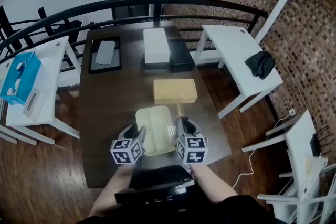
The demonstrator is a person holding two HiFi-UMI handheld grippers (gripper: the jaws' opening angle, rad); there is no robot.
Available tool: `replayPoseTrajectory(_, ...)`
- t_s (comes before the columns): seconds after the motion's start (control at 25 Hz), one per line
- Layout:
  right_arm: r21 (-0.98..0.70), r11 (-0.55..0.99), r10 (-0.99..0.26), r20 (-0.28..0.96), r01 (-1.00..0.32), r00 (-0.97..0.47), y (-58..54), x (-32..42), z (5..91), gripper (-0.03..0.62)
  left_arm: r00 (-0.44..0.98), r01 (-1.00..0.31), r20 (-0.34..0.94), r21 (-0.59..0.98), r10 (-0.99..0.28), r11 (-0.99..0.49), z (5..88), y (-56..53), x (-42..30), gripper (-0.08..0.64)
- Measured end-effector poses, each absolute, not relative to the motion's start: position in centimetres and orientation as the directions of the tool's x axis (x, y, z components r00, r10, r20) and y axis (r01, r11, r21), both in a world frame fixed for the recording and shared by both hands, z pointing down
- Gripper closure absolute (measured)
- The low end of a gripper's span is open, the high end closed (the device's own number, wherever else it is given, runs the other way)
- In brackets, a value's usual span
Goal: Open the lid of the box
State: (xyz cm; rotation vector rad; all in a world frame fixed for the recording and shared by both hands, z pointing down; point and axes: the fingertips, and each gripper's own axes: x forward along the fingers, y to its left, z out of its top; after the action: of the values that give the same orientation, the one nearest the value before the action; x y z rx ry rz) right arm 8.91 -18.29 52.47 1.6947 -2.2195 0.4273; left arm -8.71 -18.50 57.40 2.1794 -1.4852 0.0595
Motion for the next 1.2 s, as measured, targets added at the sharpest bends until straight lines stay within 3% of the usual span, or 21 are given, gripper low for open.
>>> replayPoseTrajectory(0.28, 0.055, 0.150, -0.835, 0.542, -0.987, -0.096, -20.0, 18.5, 60.9, 0.574, 0.376, -0.897, 0.324, 0.362, -0.868, -0.254, 57.4, -18.3, -9.0, 0.383)
replayPoseTrajectory(0.52, 0.086, 0.136, -0.756, 0.652, -0.987, -0.048, -19.5, 21.3, 68.7, 0.574, 0.348, -0.902, 0.300, 0.364, -0.888, -0.231, 56.4, -17.9, -9.6, 0.380)
replayPoseTrajectory(0.96, 0.078, 0.151, -0.751, 0.658, -0.985, -0.063, -19.3, 20.8, 71.7, 0.570, 0.314, -0.902, 0.291, 0.389, -0.904, -0.187, 56.3, -16.5, -10.6, 0.380)
replayPoseTrajectory(1.04, 0.055, 0.144, -0.754, 0.653, -0.988, -0.074, -19.2, 20.9, 71.9, 0.526, 0.313, -0.901, 0.294, 0.394, -0.903, -0.185, 56.4, -16.5, -10.6, 0.380)
replayPoseTrajectory(1.2, 0.000, 0.130, -0.788, 0.607, -0.992, -0.103, -19.2, 20.9, 69.3, 0.526, 0.316, -0.891, 0.275, 0.414, -0.908, -0.184, 56.3, -16.7, -10.9, 0.380)
